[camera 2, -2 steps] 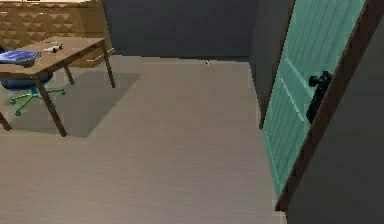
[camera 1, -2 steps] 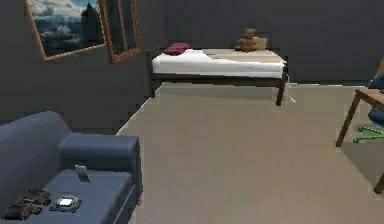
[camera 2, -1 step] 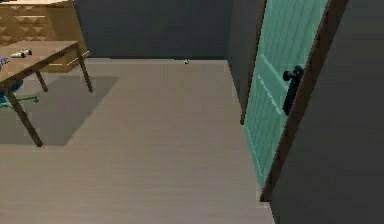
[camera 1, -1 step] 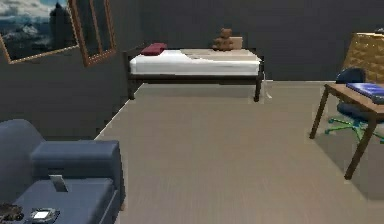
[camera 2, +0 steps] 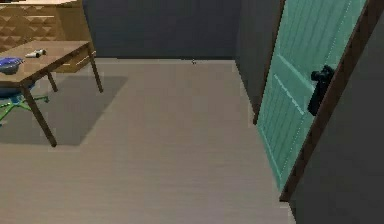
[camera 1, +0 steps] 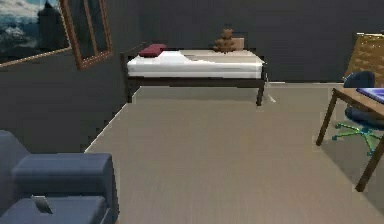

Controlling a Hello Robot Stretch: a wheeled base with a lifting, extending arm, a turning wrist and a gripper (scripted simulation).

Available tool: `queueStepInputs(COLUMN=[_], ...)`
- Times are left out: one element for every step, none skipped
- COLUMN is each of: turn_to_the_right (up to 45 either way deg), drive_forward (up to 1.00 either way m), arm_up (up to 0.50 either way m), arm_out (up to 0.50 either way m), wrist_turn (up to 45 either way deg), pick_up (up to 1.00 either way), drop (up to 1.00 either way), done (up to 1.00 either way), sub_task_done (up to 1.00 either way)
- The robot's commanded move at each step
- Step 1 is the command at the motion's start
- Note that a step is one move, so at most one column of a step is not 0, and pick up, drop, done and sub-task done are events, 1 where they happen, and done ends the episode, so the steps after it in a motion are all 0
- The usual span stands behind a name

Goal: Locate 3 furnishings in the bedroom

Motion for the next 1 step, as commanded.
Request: queueStepInputs(turn_to_the_right=[-45.0], drive_forward=[0.0], arm_up=[0.0], arm_out=[0.0], wrist_turn=[0.0], pick_up=[0.0], drop=[0.0], done=[0.0], sub_task_done=[0.0])
